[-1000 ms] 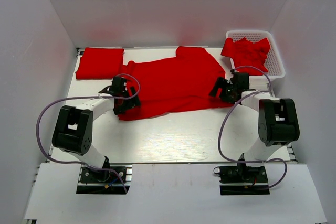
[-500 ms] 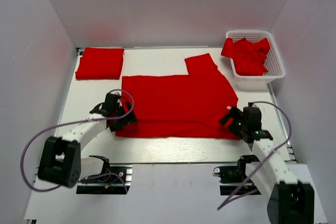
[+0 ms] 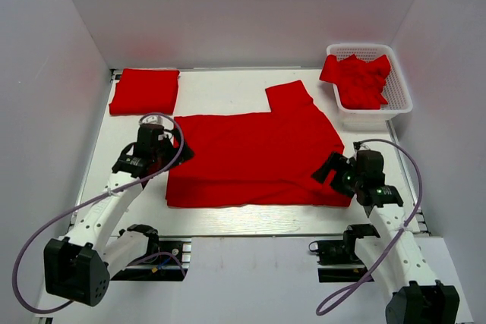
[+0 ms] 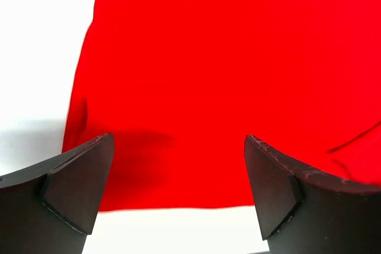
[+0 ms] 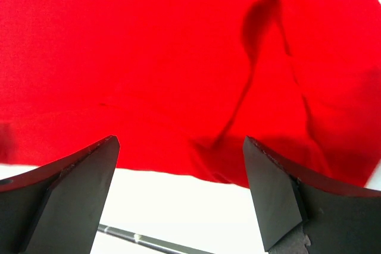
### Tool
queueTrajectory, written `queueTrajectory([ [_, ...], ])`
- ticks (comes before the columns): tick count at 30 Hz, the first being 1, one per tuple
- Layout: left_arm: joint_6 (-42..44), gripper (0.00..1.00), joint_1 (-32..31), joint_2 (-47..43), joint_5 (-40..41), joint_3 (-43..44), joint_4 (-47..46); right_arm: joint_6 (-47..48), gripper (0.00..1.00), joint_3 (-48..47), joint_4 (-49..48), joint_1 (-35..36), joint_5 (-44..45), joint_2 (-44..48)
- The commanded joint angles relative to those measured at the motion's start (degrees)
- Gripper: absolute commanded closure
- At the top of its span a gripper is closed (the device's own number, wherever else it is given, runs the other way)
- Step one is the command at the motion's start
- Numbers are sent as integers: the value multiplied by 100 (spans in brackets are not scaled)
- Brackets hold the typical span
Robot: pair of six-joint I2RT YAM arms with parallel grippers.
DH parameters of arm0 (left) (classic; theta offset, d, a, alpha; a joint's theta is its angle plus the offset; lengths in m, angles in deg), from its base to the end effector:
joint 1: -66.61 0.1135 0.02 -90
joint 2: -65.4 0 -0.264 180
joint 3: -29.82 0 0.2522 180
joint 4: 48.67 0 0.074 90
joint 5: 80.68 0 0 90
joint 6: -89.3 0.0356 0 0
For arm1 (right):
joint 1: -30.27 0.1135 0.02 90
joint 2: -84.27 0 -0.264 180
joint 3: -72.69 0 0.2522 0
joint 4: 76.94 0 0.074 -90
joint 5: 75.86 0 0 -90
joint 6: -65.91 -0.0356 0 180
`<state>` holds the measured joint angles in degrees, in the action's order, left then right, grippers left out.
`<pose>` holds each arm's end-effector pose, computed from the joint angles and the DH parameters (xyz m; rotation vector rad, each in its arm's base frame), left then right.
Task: Fold and stack the t-shirts
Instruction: Fold the flattened tshirt in 1/3 of the way
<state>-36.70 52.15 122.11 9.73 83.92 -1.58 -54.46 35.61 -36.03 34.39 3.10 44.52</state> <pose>0.1917 -0.0492 0.2391 -0.4659 2.4317 -0.3792 0.1470 0.0174 0.1955 0.4428 2.3318 0.5203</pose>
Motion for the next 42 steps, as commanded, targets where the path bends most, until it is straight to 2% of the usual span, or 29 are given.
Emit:
queueTrajectory([
  [1, 85, 0, -13, 260, 294, 334, -238, 374, 10, -332, 132, 54, -450, -24],
  [5, 138, 0, -13, 717, 267, 396, -238, 374, 10, -78, -192, 45, -872, -296],
  [9, 138, 0, -13, 903, 407, 326, -238, 374, 10, -77, -176, 45, -847, -464],
  [16, 138, 0, -13, 903, 408, 203, -361, 383, 10, 195, -386, 54, -829, -674],
  [30, 138, 0, -13, 851, 522, 88, -414, 312, 10, 521, -1599, 141, -1251, -1298],
  [36, 138, 0, -13, 851, 522, 36, -414, 461, 10, 178, -1249, 177, -750, -1220],
  [42, 138, 0, -13, 851, 522, 36, -414, 497, 10, -95, -239, 159, -82, -1079],
])
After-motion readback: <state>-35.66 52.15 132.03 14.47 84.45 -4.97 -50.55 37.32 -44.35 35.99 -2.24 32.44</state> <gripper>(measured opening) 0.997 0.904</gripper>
